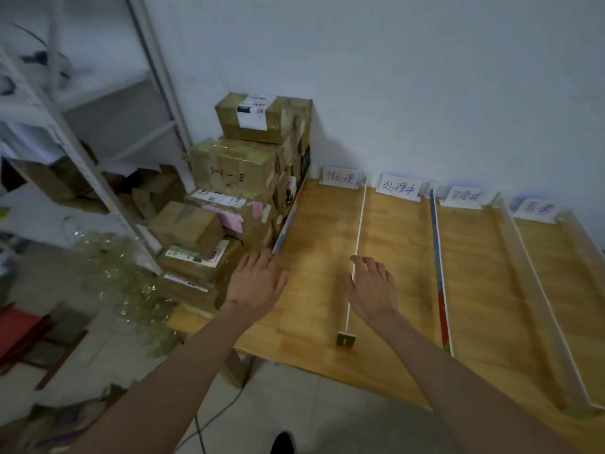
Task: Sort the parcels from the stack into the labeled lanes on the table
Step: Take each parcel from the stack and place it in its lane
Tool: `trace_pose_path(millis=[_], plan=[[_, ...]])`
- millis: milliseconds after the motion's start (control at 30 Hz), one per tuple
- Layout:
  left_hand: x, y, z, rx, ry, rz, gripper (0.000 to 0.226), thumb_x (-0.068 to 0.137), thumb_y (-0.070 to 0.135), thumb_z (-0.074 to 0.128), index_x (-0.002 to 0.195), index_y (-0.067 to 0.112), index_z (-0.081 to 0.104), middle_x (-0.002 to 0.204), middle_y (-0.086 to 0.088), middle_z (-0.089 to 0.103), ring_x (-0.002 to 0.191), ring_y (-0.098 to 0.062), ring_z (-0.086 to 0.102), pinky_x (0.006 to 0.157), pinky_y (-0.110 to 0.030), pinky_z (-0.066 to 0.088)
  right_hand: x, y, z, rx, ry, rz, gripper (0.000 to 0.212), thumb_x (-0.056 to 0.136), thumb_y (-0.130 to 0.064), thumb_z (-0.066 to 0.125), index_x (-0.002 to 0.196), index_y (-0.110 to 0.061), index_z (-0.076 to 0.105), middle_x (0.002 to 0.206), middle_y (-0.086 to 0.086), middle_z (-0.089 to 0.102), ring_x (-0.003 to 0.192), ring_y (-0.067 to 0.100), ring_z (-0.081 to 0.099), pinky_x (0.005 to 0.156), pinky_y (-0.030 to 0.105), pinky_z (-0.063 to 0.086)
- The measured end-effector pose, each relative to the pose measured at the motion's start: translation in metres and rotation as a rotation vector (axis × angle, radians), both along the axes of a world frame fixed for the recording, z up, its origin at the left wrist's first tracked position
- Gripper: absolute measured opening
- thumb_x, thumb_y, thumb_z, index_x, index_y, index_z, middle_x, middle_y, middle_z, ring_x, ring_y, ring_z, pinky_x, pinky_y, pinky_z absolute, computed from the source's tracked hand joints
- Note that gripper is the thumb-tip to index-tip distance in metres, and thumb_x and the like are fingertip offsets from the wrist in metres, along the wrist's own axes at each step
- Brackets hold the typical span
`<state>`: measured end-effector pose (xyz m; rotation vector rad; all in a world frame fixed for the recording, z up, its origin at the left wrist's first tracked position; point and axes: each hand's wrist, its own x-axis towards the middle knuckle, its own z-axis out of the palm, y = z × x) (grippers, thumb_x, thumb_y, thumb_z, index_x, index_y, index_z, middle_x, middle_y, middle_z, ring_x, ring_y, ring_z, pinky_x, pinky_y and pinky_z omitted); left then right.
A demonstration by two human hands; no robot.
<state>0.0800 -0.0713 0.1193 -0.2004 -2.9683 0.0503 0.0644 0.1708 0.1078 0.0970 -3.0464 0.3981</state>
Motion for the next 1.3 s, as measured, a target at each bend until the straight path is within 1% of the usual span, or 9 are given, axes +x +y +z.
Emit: trace_pose_path(millis=[233, 467, 600, 800, 967, 1067, 1133, 1233, 1300], plan=[[0.041, -0.038, 0.044, -0.009, 0.086, 0.087, 0.058, 0.097, 0.051, 0.018, 0.122, 0.016, 0.058, 0.121, -0.004, 0.059, 0.116, -0.025, 0.053, 0.102, -0.039, 0.041, 0.011, -0.046, 0.042, -0.051, 0.044, 0.111, 0.045, 0.103, -0.042, 0.033, 0.137, -0.017, 0.047, 0.136, 0.006, 0.054, 0.126, 0.026, 0.048, 0.105, 0.039, 0.038], [0.034, -0.093, 0.095, -0.026, 0.119, 0.167, 0.049, 0.102, 0.047, 0.027, 0.132, 0.016, 0.051, 0.133, -0.008, 0.055, 0.123, -0.026, 0.052, 0.107, -0.042, 0.038, -0.006, -0.090, 0.093, -0.129, 0.093, 0.160, 0.039, 0.103, -0.040, 0.034, 0.125, -0.012, 0.050, 0.124, 0.012, 0.058, 0.116, 0.031, 0.053, 0.098, 0.043, 0.041], [0.001, -0.125, 0.120, 0.008, 0.145, 0.231, 0.055, 0.102, 0.049, 0.027, 0.137, 0.013, 0.050, 0.136, -0.009, 0.054, 0.126, -0.026, 0.051, 0.111, -0.043, 0.035, -0.034, -0.114, 0.121, -0.207, 0.095, 0.125, 0.042, 0.103, -0.041, 0.034, 0.128, -0.011, 0.049, 0.125, 0.014, 0.057, 0.117, 0.034, 0.052, 0.095, 0.046, 0.044], [-0.069, -0.166, 0.155, 0.131, 0.154, 0.270, 0.058, 0.103, 0.049, 0.026, 0.137, 0.008, 0.050, 0.137, -0.015, 0.053, 0.125, -0.033, 0.050, 0.104, -0.047, 0.039, -0.089, -0.154, 0.150, -0.339, 0.043, 0.014, 0.047, 0.103, -0.044, 0.033, 0.129, -0.008, 0.047, 0.127, 0.018, 0.057, 0.116, 0.036, 0.054, 0.086, 0.043, 0.045], [-0.134, -0.191, 0.171, 0.237, 0.051, 0.279, 0.065, 0.103, 0.054, 0.022, 0.139, 0.005, 0.045, 0.141, -0.017, 0.047, 0.127, -0.036, 0.048, 0.099, -0.047, 0.042, -0.128, -0.185, 0.159, -0.473, -0.077, -0.082, 0.062, 0.101, -0.050, 0.033, 0.138, -0.002, 0.044, 0.134, 0.019, 0.056, 0.121, 0.036, 0.054, 0.094, 0.041, 0.046], [-0.171, -0.200, 0.167, 0.313, -0.018, 0.266, 0.069, 0.102, 0.057, 0.021, 0.143, 0.006, 0.042, 0.145, -0.018, 0.045, 0.130, -0.036, 0.045, 0.100, -0.047, 0.041, -0.146, -0.201, 0.161, -0.529, -0.157, -0.131, 0.067, 0.103, -0.052, 0.031, 0.138, 0.004, 0.044, 0.133, 0.018, 0.056, 0.116, 0.034, 0.056, 0.089, 0.035, 0.043], [-0.193, -0.203, 0.159, 0.367, -0.072, 0.263, 0.072, 0.101, 0.060, 0.020, 0.141, 0.005, 0.045, 0.141, -0.019, 0.049, 0.125, -0.036, 0.049, 0.095, -0.044, 0.042, -0.156, -0.210, 0.161, -0.552, -0.203, -0.150, 0.068, 0.103, -0.054, 0.028, 0.127, 0.005, 0.054, 0.127, 0.020, 0.059, 0.102, 0.030, 0.060, 0.089, 0.034, 0.045], [-0.213, -0.206, 0.145, 0.469, -0.149, 0.255, 0.079, 0.096, 0.068, 0.017, 0.124, 0.006, 0.057, 0.122, -0.018, 0.061, 0.106, -0.036, 0.059, 0.086, -0.039, 0.047, -0.164, -0.220, 0.156, -0.594, -0.261, -0.197, 0.070, 0.104, -0.054, 0.026, 0.132, 0.004, 0.053, 0.133, 0.022, 0.056, 0.113, 0.033, 0.059, 0.097, 0.039, 0.044], [-0.218, -0.204, 0.137, 0.501, -0.141, 0.227, 0.071, 0.096, 0.065, 0.021, 0.111, 0.007, 0.060, 0.108, -0.016, 0.064, 0.093, -0.033, 0.060, 0.083, -0.041, 0.051, -0.166, -0.224, 0.151, -0.619, -0.274, -0.228, 0.066, 0.104, -0.051, 0.027, 0.131, 0.004, 0.053, 0.125, 0.020, 0.059, 0.108, 0.033, 0.062, 0.090, 0.037, 0.046]])
